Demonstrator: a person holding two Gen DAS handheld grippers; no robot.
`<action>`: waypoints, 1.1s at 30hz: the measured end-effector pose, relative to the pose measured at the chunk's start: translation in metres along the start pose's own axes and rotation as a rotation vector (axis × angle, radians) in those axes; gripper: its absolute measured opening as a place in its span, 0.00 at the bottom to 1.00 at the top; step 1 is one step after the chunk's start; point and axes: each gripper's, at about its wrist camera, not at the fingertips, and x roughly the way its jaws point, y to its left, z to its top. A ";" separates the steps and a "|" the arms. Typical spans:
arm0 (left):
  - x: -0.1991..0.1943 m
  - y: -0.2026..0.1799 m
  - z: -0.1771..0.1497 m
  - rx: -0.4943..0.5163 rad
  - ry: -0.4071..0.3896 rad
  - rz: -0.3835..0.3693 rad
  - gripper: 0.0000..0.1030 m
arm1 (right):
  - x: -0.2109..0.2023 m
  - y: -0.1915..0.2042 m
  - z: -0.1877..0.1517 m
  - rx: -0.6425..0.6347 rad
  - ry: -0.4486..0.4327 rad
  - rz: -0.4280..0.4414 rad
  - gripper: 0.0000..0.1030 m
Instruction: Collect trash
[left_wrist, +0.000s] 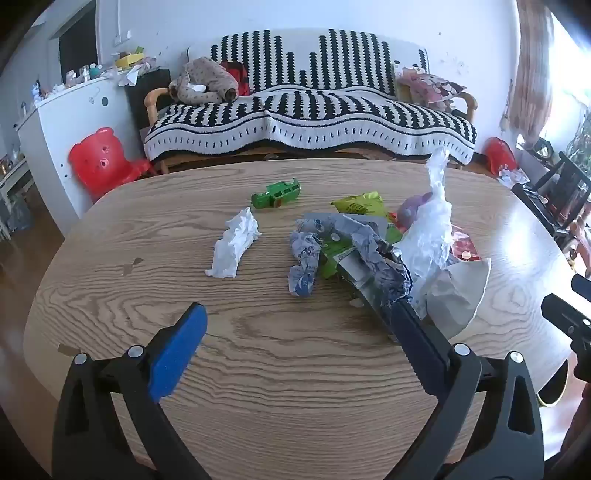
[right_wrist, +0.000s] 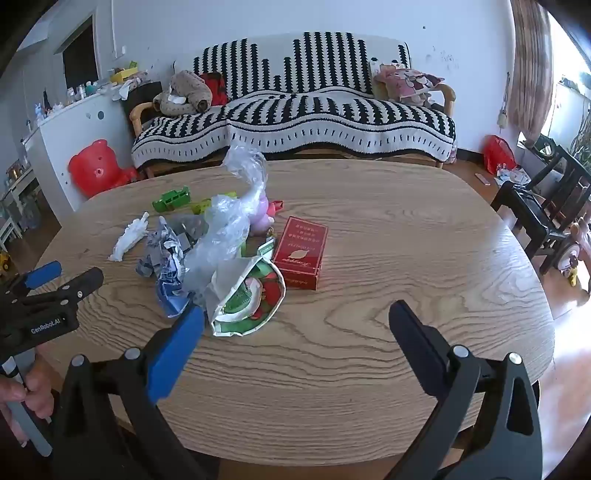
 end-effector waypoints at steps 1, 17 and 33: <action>0.000 0.000 0.000 0.002 -0.002 0.004 0.94 | 0.000 0.000 0.000 -0.001 0.001 -0.001 0.94; -0.003 0.000 -0.002 -0.001 0.000 0.011 0.94 | -0.002 -0.006 0.003 0.013 -0.001 0.008 0.94; 0.002 -0.001 0.000 0.005 0.015 0.005 0.94 | -0.007 -0.002 0.000 0.023 -0.008 0.021 0.94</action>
